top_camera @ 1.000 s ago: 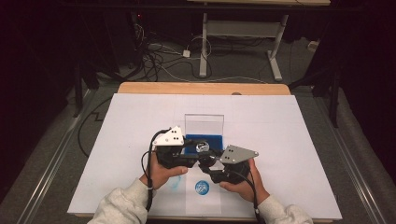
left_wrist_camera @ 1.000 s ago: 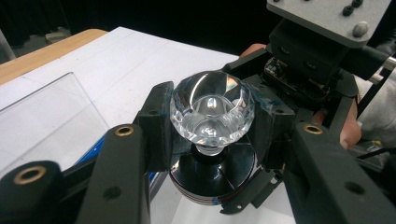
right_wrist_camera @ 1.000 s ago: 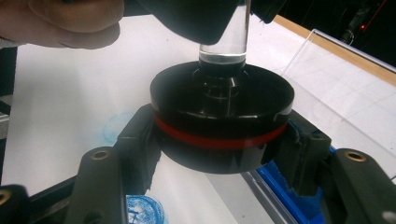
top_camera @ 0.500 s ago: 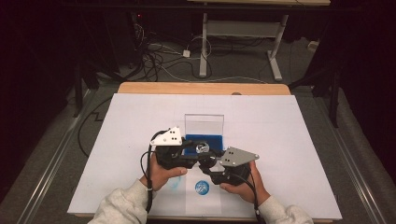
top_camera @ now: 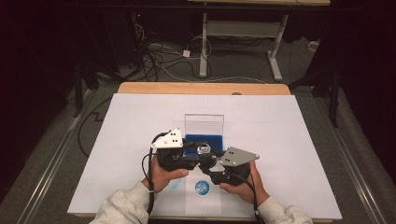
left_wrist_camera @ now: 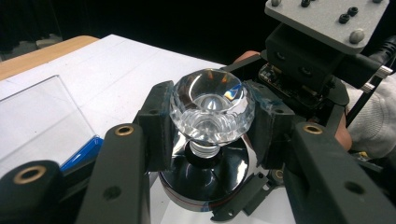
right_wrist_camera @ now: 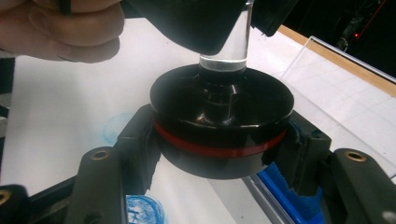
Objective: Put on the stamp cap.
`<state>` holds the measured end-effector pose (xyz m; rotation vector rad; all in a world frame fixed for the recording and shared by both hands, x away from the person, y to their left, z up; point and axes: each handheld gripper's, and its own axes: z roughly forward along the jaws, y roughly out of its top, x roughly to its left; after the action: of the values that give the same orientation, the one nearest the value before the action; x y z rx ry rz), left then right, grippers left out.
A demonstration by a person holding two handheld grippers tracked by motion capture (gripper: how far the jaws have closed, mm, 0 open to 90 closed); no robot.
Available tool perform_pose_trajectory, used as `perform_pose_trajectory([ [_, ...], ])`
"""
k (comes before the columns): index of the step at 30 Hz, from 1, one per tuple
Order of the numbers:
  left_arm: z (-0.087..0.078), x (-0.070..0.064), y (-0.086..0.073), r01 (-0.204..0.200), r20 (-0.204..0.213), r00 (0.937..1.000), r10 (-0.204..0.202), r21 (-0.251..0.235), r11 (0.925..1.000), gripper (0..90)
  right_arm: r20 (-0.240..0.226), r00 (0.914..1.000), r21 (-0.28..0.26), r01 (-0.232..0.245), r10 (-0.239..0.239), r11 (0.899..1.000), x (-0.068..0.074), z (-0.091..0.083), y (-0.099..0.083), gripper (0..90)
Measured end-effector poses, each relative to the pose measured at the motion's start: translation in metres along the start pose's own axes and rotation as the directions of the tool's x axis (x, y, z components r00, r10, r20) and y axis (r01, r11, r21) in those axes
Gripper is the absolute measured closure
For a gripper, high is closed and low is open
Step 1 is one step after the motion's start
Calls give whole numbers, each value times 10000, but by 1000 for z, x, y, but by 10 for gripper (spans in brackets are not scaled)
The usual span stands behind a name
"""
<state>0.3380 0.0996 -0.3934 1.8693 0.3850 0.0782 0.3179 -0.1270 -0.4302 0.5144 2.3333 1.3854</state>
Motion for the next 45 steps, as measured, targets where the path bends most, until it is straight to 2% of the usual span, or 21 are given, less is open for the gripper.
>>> perform_pose_trajectory([
  [2,0,0,1,-70,-90,9999,71,114,9999,546,-210,9997,-38,-138,137,9999,-1,1,0,386],
  [6,2,0,0,-168,-224,9996,177,379,9991,546,-195,9996,88,-184,185,9998,-2,5,-3,382],
  [11,-1,0,2,-173,-258,9995,180,274,9995,546,-34,9999,1,-102,102,9999,-2,4,-3,377],
  [16,-5,0,5,-240,-360,9990,247,185,9995,546,111,9999,417,78,-83,9991,1,8,-5,325],
  [18,-8,0,7,-286,-399,9988,291,130,9995,546,-77,9999,484,89,-85,9988,2,9,-6,321],
  [24,-15,0,10,-479,-580,9971,489,198,9987,546,56,10000,542,68,-71,9985,0,8,-6,267],
  [30,-21,0,12,-562,-810,9950,588,337,9979,546,426,9991,633,55,-82,9980,-6,-1,-9,247],
  [36,-24,3,9,-644,-1031,9921,719,744,9952,546,926,9954,692,191,-255,9974,-13,-17,-11,247],
  [40,-27,6,8,-666,-1207,9897,770,886,9938,546,1359,9904,657,179,-267,9977,-20,-29,-12,250],
  [45,-32,10,9,-770,-1540,9837,933,1085,9911,546,1866,9823,593,43,-153,9982,-27,-47,-16,255],
])
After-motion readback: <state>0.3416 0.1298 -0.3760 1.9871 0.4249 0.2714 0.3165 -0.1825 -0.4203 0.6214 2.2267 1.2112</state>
